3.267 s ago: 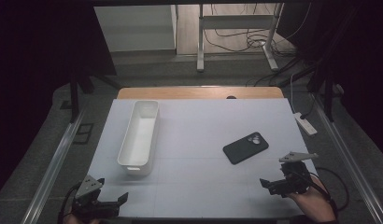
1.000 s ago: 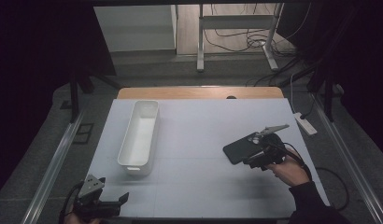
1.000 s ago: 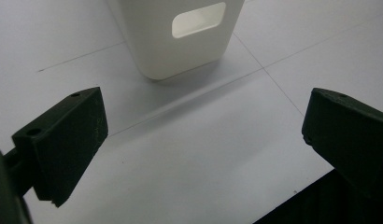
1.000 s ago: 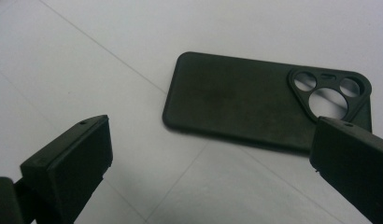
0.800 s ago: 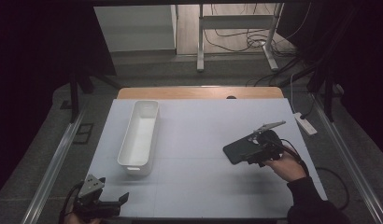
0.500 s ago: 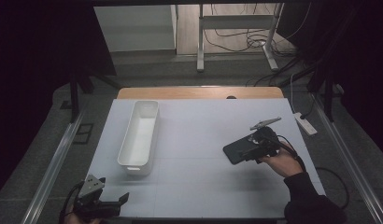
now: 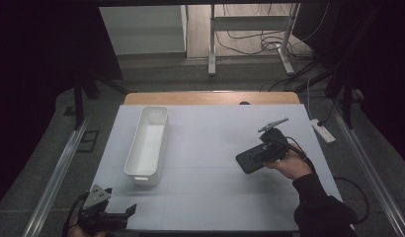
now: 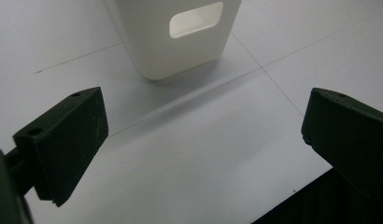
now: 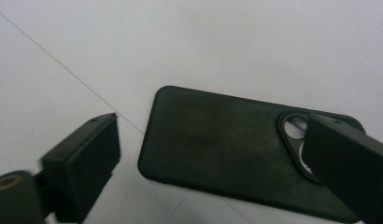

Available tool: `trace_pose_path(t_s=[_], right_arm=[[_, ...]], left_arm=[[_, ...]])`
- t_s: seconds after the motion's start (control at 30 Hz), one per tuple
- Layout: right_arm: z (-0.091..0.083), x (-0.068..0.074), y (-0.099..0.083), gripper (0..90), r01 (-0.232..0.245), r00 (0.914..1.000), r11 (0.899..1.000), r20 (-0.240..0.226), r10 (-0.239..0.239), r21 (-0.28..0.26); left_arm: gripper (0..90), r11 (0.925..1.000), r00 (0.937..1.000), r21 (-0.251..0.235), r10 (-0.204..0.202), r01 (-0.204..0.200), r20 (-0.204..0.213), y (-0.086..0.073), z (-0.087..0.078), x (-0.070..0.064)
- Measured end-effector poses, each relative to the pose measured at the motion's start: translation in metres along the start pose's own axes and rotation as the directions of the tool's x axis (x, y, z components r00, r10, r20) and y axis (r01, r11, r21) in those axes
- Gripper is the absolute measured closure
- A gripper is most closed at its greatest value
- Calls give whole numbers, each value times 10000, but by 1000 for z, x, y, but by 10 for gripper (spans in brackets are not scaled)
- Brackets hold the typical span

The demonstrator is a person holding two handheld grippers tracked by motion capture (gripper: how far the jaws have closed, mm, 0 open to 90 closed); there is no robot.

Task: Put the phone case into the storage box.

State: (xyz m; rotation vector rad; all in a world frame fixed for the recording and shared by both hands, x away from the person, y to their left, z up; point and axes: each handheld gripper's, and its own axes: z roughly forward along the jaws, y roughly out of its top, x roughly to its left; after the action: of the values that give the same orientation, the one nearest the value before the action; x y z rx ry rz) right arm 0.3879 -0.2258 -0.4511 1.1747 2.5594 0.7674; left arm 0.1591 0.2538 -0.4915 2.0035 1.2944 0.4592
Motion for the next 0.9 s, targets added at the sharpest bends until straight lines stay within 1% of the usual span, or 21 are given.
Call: trace_pose_path(t_s=[0.1, 0.13, 0.17, 0.23, 0.37, 0.4, 0.43, 0.47, 0.5, 0.67, 0.9], right_arm=[[1, -1, 2, 259, -98, 9999, 9999, 141, 96, 98], [1, -2, 2, 337, -186, 9998, 9996, 118, 183, 196], [2, -2, 3, 395, -215, 9998, 9994, 65, 213, 266], [3, -3, 3, 524, -260, 9996, 9991, 111, 257, 341], [6, -6, 5, 810, -144, 9999, 9985, 33, 143, 530], [8, -6, 6, 868, -90, 10000, 9983, -36, 92, 569], [8, -6, 6, 868, -90, 10000, 9983, -36, 92, 569], [9, -6, 7, 898, -80, 9999, 9983, -127, 88, 586], [11, -6, 8, 898, -70, 9996, 9980, -251, 86, 631], [19, -2, 13, 899, 193, 9993, 9972, -331, -170, 720], [32, 4, 23, 898, 455, 9987, 9959, -282, -434, 783]], left_arm=[[13, 10000, 10000, -6, 18, -18, 17, 0, 0, 0], [14, 10000, 10000, -5, 28, -28, 15, 0, 0, 0], [14, 10000, 10000, -7, 32, -32, 17, 0, 0, 0], [14, 10000, 10000, -15, 43, -43, 4, 0, 0, 0], [15, 10000, 10000, -11, 82, -82, 36, 0, 0, -1], [15, 9999, 9999, 8, 112, -112, 21, 0, 0, -1], [15, 9999, 9999, 8, 112, -112, 21, 0, 0, -1], [15, 9999, 9999, 11, 121, -121, 24, 0, 0, -1], [15, 9999, 9999, 11, 121, -121, 22, 0, 0, -1], [15, 9999, 9999, -2, 103, -103, 51, 0, 0, -1], [15, 10000, 9999, -4, 79, -79, 84, 0, 0, 0]])
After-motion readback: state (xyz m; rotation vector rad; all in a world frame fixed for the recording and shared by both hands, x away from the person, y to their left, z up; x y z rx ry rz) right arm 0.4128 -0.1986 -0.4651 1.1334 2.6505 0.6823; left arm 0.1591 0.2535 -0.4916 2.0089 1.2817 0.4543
